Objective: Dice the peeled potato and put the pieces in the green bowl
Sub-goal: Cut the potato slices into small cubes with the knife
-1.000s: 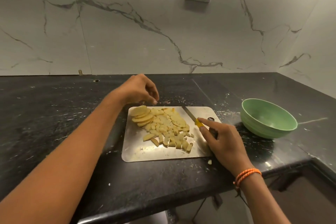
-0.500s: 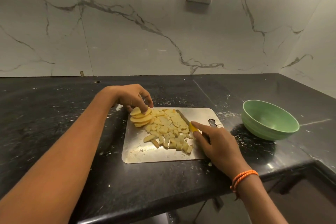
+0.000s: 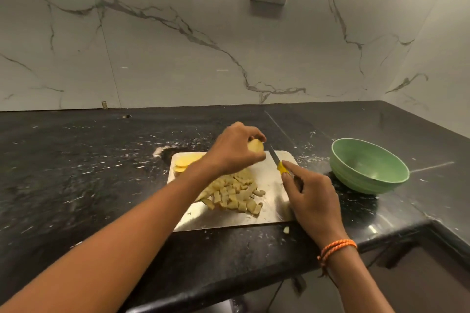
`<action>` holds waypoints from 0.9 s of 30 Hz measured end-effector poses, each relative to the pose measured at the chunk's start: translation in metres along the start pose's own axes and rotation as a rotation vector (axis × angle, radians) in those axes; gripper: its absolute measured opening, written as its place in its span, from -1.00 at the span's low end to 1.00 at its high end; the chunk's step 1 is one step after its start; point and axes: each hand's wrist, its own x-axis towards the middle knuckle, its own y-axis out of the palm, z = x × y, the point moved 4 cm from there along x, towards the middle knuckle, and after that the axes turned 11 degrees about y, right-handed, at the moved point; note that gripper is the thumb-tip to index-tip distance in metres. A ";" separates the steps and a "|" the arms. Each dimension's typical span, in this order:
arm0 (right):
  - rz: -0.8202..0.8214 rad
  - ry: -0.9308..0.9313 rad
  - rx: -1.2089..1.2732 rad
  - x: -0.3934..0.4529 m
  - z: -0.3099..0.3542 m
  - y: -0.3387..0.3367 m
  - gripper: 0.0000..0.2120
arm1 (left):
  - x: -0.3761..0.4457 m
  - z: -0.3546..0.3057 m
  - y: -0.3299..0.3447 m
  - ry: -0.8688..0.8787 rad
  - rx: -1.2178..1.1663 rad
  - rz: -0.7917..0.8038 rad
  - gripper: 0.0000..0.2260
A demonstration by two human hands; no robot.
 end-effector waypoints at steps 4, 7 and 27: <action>-0.004 0.030 -0.049 0.000 -0.001 0.000 -0.73 | -0.001 0.001 0.006 -0.027 0.139 -0.060 -0.60; 0.032 0.023 -0.090 -0.002 0.003 0.002 -0.71 | -0.004 0.010 0.004 -0.012 0.223 0.021 -0.66; 0.113 -0.070 -0.212 -0.010 0.010 0.010 -0.58 | -0.002 0.025 0.026 -0.035 0.562 0.085 -0.46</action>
